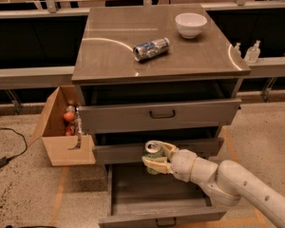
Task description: Place green can into bottom drawer
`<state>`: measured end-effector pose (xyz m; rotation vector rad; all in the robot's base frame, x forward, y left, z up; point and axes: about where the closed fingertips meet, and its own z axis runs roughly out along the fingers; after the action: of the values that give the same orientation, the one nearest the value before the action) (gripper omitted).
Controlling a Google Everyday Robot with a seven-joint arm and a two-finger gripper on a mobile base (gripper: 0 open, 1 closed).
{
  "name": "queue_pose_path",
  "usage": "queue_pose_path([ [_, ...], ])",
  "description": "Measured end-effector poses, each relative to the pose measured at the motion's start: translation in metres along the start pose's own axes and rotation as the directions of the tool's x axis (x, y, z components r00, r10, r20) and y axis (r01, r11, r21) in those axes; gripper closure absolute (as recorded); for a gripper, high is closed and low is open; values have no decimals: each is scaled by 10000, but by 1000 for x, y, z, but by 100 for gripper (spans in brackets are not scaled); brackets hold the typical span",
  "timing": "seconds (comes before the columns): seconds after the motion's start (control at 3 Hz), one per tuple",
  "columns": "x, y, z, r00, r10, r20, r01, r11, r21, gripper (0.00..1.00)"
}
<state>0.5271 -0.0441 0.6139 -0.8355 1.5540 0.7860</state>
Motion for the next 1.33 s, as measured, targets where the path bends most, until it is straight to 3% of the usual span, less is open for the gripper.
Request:
queue_pose_path([
  [0.33, 15, 6, 2, 9998, -14, -210, 19, 9996, 272, 100],
  [0.67, 44, 2, 5, 9986, -490, -176, 502, 9960, 734, 100],
  [1.33, 145, 6, 24, 9971, -687, 315, 646, 9911, 1163, 100],
])
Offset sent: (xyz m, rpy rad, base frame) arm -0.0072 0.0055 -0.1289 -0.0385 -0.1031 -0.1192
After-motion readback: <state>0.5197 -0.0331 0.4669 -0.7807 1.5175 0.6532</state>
